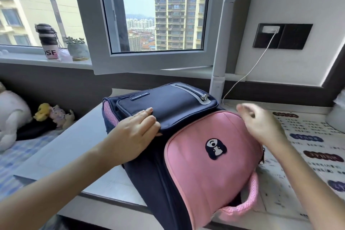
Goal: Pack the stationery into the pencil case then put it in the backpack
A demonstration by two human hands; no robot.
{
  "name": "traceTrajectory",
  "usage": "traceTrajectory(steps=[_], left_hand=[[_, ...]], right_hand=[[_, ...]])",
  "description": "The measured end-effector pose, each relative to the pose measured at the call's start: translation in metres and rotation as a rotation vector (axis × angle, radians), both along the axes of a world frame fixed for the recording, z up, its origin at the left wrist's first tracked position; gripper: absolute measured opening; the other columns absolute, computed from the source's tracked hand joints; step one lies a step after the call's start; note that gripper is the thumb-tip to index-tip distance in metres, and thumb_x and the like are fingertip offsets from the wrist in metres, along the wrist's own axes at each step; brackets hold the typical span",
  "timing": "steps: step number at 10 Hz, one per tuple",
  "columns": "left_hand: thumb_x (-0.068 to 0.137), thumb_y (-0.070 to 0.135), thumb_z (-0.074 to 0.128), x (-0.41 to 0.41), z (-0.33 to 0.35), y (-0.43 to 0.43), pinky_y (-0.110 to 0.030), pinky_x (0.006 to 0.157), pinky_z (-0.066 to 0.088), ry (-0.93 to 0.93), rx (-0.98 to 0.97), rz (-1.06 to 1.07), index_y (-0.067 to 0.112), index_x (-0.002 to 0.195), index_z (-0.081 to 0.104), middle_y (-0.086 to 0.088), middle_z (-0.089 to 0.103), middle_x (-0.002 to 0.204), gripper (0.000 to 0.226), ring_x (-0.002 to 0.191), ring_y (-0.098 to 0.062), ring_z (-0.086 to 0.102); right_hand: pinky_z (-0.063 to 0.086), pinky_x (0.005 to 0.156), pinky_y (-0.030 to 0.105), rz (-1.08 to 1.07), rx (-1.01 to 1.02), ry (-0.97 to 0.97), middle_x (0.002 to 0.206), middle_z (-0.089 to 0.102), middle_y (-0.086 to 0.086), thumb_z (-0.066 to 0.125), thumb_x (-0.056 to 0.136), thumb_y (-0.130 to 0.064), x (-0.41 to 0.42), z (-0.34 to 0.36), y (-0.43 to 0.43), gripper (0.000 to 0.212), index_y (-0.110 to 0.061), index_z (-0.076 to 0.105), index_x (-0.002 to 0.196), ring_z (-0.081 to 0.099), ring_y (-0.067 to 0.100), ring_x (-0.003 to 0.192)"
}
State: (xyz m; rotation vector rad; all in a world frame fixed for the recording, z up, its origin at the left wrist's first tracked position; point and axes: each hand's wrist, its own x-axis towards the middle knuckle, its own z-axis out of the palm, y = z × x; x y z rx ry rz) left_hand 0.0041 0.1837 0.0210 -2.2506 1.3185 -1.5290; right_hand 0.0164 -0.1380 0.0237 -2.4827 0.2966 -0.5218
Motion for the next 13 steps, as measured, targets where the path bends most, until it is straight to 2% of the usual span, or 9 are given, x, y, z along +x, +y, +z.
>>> traceTrajectory(steps=[1,3,4,6,7,9,11,12,13], left_hand=[[0.097,0.016,0.039,-0.007,0.009,-0.001,-0.033,0.055,0.044,0.028,-0.014,0.085,0.002,0.067,0.059,-0.009,0.053,0.063,0.039,0.054,-0.024,0.053],[0.089,0.018,0.049,-0.036,0.024,0.001,-0.029,0.036,0.036,0.069,0.034,0.261,0.008,0.061,0.051,-0.006,0.049,0.059,0.03,0.041,-0.022,0.045],[0.088,0.021,0.05,-0.049,0.03,0.01,-0.027,0.036,0.033,0.051,0.052,0.322,0.01,0.06,0.051,-0.005,0.049,0.058,0.03,0.039,-0.021,0.043],[0.074,0.014,0.072,-0.058,0.034,0.026,-0.024,0.041,0.024,0.118,0.071,0.573,0.013,0.059,0.052,-0.002,0.051,0.058,0.025,0.039,-0.021,0.044],[0.05,0.005,0.079,-0.048,0.031,0.026,-0.022,0.042,0.021,0.207,0.107,0.793,0.016,0.056,0.052,0.0,0.052,0.056,0.029,0.038,-0.018,0.044],[0.043,0.0,0.058,-0.012,0.017,0.019,-0.017,0.039,0.028,0.178,0.101,0.947,0.016,0.049,0.054,0.002,0.051,0.048,0.017,0.036,-0.016,0.047],[0.039,0.004,0.058,0.03,0.015,0.02,-0.013,0.038,0.034,0.315,0.082,1.029,0.018,0.043,0.056,0.003,0.05,0.044,0.014,0.033,-0.014,0.049],[0.047,0.007,0.067,0.027,0.019,0.015,-0.015,0.041,0.038,0.35,0.101,1.081,0.018,0.057,0.065,0.003,0.059,0.058,0.016,0.046,-0.015,0.059],[0.087,0.018,0.054,0.024,0.038,0.017,-0.027,0.061,0.041,0.431,-0.05,1.031,0.013,0.1,0.063,-0.006,0.061,0.1,0.016,0.088,-0.025,0.064]], right_hand=[[0.045,0.091,0.042,-0.053,-0.069,0.187,0.134,0.054,0.01,0.02,0.08,-0.074,-0.069,-0.03,0.002,0.082,-0.025,0.025,0.145,0.054,0.033,0.117],[0.026,0.112,0.043,0.154,0.299,0.279,0.155,0.022,0.005,0.044,0.061,-0.08,-0.106,-0.047,0.037,0.115,-0.026,-0.007,0.148,0.029,0.026,0.139],[0.027,0.111,0.036,0.242,0.41,0.201,0.154,0.024,-0.001,0.068,0.065,-0.062,-0.094,-0.042,0.046,0.115,-0.024,0.0,0.15,0.029,0.019,0.139],[0.033,0.111,0.035,0.438,0.528,0.094,0.151,0.03,-0.002,0.074,0.074,-0.043,-0.034,-0.047,0.079,0.094,-0.02,0.02,0.148,0.036,0.013,0.134],[0.032,0.112,0.04,0.47,0.507,0.099,0.151,0.031,0.003,0.066,0.079,-0.048,-0.001,-0.051,0.104,0.084,-0.021,0.024,0.147,0.035,0.017,0.135],[0.021,0.115,0.046,0.414,0.428,0.151,0.153,0.028,0.01,0.037,0.071,-0.08,0.031,-0.045,0.142,0.085,-0.031,0.035,0.141,0.021,0.025,0.142],[0.001,0.117,0.048,0.539,0.298,0.129,0.157,0.017,0.002,0.032,0.09,-0.062,0.027,-0.049,0.162,0.054,-0.039,0.037,0.139,-0.003,0.018,0.145],[0.01,0.117,0.048,0.539,0.289,0.091,0.154,0.027,0.002,0.037,0.092,-0.056,0.028,-0.052,0.159,0.05,-0.035,0.043,0.136,0.009,0.016,0.145],[0.037,0.106,0.044,0.509,0.35,-0.003,0.129,0.06,0.005,0.05,0.091,-0.045,0.023,-0.035,0.137,0.039,-0.025,0.06,0.123,0.051,0.021,0.124]])
